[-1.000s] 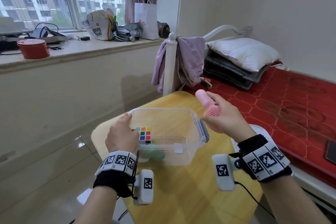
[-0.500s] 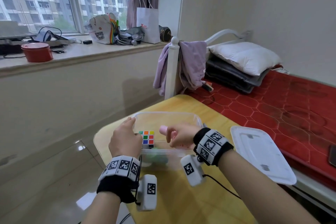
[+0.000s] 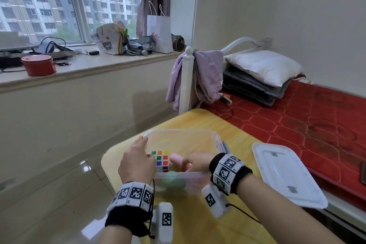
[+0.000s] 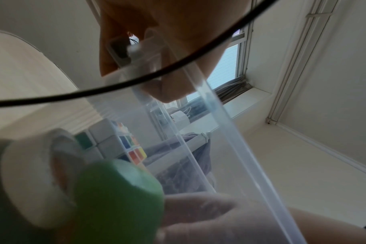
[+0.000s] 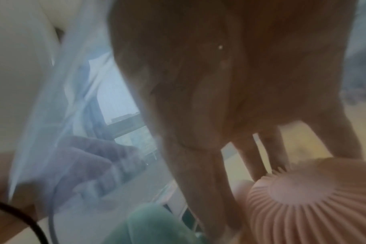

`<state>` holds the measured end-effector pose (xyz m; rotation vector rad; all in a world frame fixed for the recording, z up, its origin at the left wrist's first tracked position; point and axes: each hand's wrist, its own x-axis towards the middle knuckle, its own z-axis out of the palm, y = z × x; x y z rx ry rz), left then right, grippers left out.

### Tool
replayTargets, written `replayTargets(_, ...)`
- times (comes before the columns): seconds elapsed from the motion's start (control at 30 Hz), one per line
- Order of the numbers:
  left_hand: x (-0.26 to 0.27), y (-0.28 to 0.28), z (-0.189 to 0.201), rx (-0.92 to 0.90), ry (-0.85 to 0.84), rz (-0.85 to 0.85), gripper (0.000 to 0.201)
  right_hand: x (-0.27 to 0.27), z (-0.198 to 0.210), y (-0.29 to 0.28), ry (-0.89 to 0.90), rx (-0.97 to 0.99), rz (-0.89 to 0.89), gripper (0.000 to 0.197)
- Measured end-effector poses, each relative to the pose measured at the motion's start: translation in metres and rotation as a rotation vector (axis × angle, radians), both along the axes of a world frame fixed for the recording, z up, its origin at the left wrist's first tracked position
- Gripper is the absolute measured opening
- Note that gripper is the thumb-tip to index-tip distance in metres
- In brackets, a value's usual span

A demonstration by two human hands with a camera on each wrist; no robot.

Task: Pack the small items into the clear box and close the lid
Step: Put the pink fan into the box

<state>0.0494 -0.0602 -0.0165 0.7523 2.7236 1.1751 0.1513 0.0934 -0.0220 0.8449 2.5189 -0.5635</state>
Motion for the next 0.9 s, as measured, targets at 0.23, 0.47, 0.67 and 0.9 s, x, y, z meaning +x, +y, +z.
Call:
replayTargets(0.23, 0.000, 0.002, 0.003, 0.000, -0.005, -0.012, 0.062, 0.029, 0.025, -0.002, 0.474, -0.046, 0.024, 0.028)
replayTargets(0.47, -0.001, 0.002, 0.002, -0.016, -0.017, -0.010, 0.064, 0.079, 0.045, 0.038, 1.087, 0.222, -0.260, 0.021)
replayTargets(0.67, -0.001, 0.002, 0.002, -0.024, -0.018, -0.004, 0.063, 0.171, -0.006, 0.119, 0.825, 0.514, -0.974, 0.026)
replayTargets(0.9, -0.001, 0.006, 0.000, -0.015, -0.019, -0.005, 0.063, 0.237, -0.082, 0.132, 0.216, 0.495, -1.290, 0.049)
